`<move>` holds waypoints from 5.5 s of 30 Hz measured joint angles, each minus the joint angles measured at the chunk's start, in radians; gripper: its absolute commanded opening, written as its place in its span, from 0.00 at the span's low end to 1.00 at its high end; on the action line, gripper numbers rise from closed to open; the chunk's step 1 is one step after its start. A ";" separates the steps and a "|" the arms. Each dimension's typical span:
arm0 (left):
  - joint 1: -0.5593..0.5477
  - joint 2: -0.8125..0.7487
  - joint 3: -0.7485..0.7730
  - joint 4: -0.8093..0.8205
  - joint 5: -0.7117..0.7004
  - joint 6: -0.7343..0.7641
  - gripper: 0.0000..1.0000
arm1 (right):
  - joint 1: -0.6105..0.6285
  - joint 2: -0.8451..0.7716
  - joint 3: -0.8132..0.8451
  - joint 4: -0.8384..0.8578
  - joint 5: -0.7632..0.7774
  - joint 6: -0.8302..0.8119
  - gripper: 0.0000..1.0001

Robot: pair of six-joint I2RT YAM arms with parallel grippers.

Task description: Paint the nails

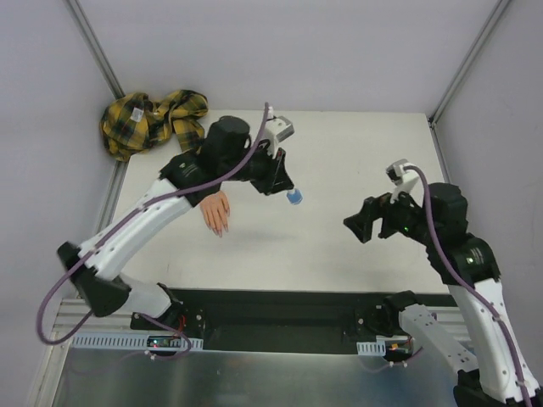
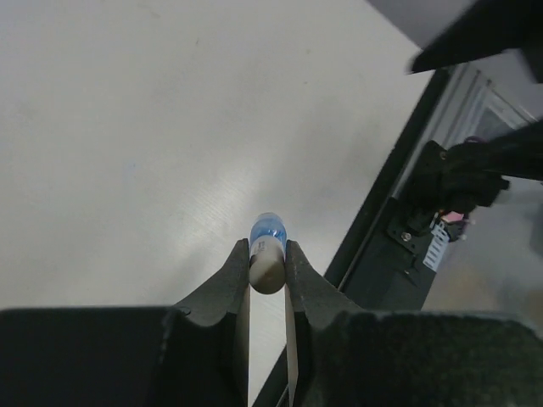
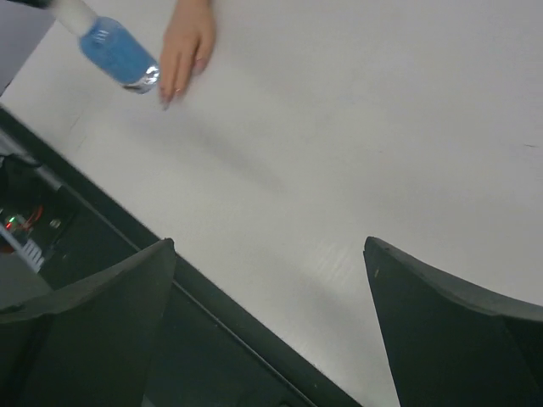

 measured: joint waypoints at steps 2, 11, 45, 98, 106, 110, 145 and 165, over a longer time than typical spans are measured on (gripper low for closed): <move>-0.010 -0.127 -0.043 -0.014 0.048 0.014 0.00 | 0.003 0.056 -0.072 0.111 -0.172 -0.017 0.96; -0.043 -0.242 -0.125 -0.097 0.189 0.028 0.00 | 0.212 0.268 -0.119 0.447 -0.483 -0.021 0.99; -0.010 -0.273 -0.120 -0.108 0.191 0.023 0.00 | 0.447 0.422 -0.111 0.707 -0.535 -0.009 0.01; 0.114 -0.478 -0.426 0.468 0.405 -0.341 0.52 | 0.479 0.394 -0.006 0.652 -0.526 0.098 0.00; 0.114 -0.441 -0.426 0.485 0.455 -0.349 0.15 | 0.468 0.404 -0.006 0.699 -0.525 0.124 0.00; 0.119 -0.419 -0.414 0.465 0.438 -0.336 0.00 | 0.469 0.404 -0.006 0.693 -0.471 0.136 0.00; 0.074 -0.603 -0.401 0.285 0.117 -0.357 0.70 | 0.640 0.428 0.127 0.512 -0.166 0.069 0.00; 0.081 -0.554 -0.434 0.361 0.161 -0.411 0.00 | 0.681 0.415 0.094 0.619 -0.052 0.101 0.00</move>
